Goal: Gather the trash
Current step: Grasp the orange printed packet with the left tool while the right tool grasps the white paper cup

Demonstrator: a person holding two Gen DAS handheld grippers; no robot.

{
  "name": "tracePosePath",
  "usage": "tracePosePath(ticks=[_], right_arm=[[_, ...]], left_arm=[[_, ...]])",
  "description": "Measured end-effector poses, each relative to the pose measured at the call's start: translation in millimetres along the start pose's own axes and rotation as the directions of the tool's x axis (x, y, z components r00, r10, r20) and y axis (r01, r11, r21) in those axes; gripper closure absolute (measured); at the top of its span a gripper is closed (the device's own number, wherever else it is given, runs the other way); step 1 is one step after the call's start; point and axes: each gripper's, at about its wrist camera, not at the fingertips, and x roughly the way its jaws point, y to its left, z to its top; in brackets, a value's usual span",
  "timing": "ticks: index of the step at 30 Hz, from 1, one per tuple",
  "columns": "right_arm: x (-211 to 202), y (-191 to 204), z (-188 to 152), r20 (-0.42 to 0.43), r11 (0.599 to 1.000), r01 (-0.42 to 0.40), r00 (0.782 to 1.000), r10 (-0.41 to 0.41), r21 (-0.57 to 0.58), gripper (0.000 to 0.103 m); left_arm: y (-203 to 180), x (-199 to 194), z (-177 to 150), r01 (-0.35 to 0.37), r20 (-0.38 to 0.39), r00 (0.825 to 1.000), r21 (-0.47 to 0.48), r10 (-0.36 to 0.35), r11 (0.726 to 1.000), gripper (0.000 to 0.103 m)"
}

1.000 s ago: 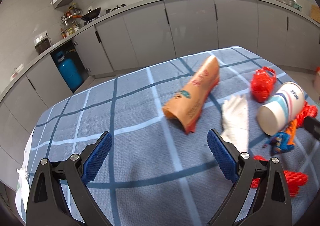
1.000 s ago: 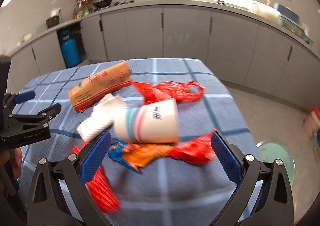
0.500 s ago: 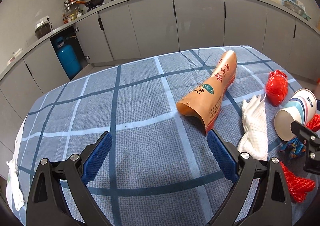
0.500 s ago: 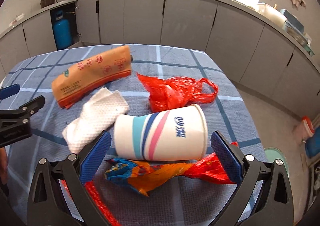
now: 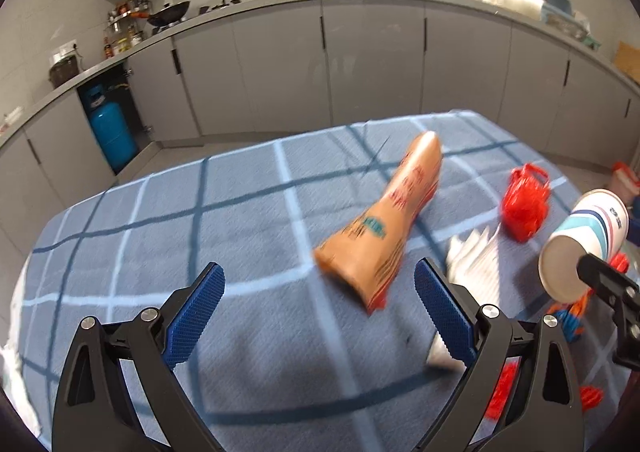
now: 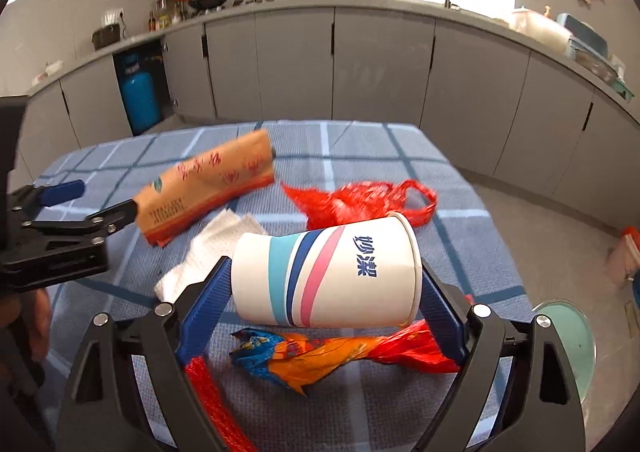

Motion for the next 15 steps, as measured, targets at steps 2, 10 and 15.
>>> tracePosePath(ticks=[2, 10, 15], right_arm=[[-4.5, -4.5, 1.4, 0.016, 1.0, 0.004, 1.0, -0.004, 0.006, 0.016], [-3.0, -15.7, 0.2, 0.024, 1.0, 0.001, 1.0, -0.002, 0.028, 0.016], [-2.4, -19.7, -1.8, 0.026, 0.999, -0.006, 1.0, 0.005, 0.038, 0.016]], left_arm=[[-1.0, 8.9, 4.9, 0.016, -0.01, 1.0, -0.004, -0.016, 1.0, 0.009], [-18.4, 39.4, 15.8, 0.066, -0.04, 0.997, 0.053, -0.063, 0.996, 0.009], [-28.7, 43.1, 10.4, 0.075, -0.066, 0.995, 0.098, -0.068, 0.992, 0.057]])
